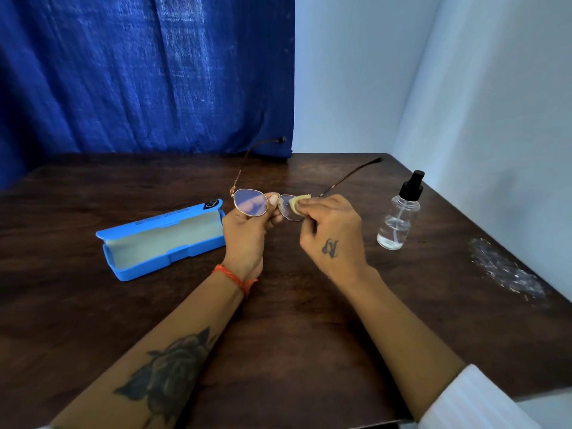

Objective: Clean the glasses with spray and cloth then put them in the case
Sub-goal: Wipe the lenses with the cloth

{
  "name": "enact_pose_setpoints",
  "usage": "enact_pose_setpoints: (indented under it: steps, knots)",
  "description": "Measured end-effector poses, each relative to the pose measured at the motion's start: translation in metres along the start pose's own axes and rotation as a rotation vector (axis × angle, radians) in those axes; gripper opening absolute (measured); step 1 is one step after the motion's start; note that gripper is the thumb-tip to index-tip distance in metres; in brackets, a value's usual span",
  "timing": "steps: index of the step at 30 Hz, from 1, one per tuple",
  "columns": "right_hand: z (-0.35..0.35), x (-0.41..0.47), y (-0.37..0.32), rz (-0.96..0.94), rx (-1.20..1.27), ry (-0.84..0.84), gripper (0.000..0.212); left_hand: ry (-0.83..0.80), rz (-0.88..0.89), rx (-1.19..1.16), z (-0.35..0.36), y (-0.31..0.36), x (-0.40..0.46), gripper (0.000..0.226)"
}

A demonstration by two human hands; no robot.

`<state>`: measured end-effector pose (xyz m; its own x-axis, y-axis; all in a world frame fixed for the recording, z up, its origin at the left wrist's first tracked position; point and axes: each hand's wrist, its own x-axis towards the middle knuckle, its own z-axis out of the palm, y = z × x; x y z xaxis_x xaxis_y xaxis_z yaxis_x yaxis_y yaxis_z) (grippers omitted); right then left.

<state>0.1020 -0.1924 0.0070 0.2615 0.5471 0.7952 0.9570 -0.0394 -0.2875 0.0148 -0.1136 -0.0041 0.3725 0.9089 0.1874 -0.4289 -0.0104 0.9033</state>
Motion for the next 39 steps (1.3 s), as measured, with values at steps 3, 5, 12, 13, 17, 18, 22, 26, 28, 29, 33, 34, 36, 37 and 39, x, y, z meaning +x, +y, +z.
enact_pose_setpoints:
  steps: [3, 5, 12, 13, 17, 18, 22, 26, 28, 29, 33, 34, 36, 37, 39]
  knots:
    - [0.006, 0.0, 0.0, -0.028, -0.028, -0.011, 0.035, -0.009, 0.009, -0.004, 0.0, -0.001, 0.0, 0.012]
    - [0.008, 0.0, -0.001, 0.008, 0.032, -0.059, 0.033, -0.019, 0.024, 0.022, -0.002, -0.002, 0.0, 0.015]
    - [0.0, 0.004, 0.001, 0.154, 0.248, -0.093, 0.03, 0.0, 0.037, 0.048, -0.003, 0.001, 0.004, 0.025]
    - [-0.002, 0.004, 0.002, 0.161, 0.218, -0.08, 0.029, -0.005, 0.04, 0.056, -0.004, 0.001, 0.004, 0.025]
    - [0.0, 0.0, -0.002, 0.078, 0.01, -0.003, 0.035, -0.03, 0.063, 0.066, -0.003, 0.0, 0.002, 0.027]
    - [0.002, -0.001, -0.003, 0.045, -0.02, -0.012, 0.036, -0.03, 0.065, 0.064, -0.003, 0.0, 0.002, 0.027]
    - [0.008, -0.002, -0.005, 0.048, 0.035, -0.106, 0.039, -0.035, 0.071, 0.097, -0.004, -0.001, 0.002, 0.026]
    - [0.004, 0.001, -0.007, 0.136, 0.234, -0.102, 0.03, -0.01, 0.055, 0.09, -0.006, -0.002, 0.004, 0.027]
    - [0.0, 0.002, -0.005, 0.209, 0.262, -0.119, 0.027, 0.002, 0.048, 0.086, -0.006, -0.002, 0.004, 0.026]
    - [-0.001, 0.002, -0.004, 0.234, 0.254, -0.119, 0.026, 0.006, 0.047, 0.085, -0.005, -0.002, 0.004, 0.025]
    - [-0.003, 0.0, -0.005, 0.092, 0.019, -0.017, 0.029, -0.007, 0.067, 0.11, -0.003, -0.002, 0.004, 0.027]
    - [-0.001, -0.002, -0.005, 0.039, -0.031, -0.009, 0.032, -0.012, 0.073, 0.109, -0.003, -0.002, 0.004, 0.027]
    - [0.003, -0.004, -0.006, -0.009, -0.049, -0.044, 0.037, -0.021, 0.079, 0.106, -0.004, -0.002, 0.004, 0.027]
    - [0.005, -0.003, -0.007, -0.005, -0.023, -0.062, 0.039, -0.025, 0.08, 0.112, -0.005, -0.002, 0.005, 0.027]
    - [0.008, -0.002, -0.007, 0.046, 0.071, -0.089, 0.039, -0.027, 0.076, 0.121, -0.006, -0.003, 0.005, 0.028]
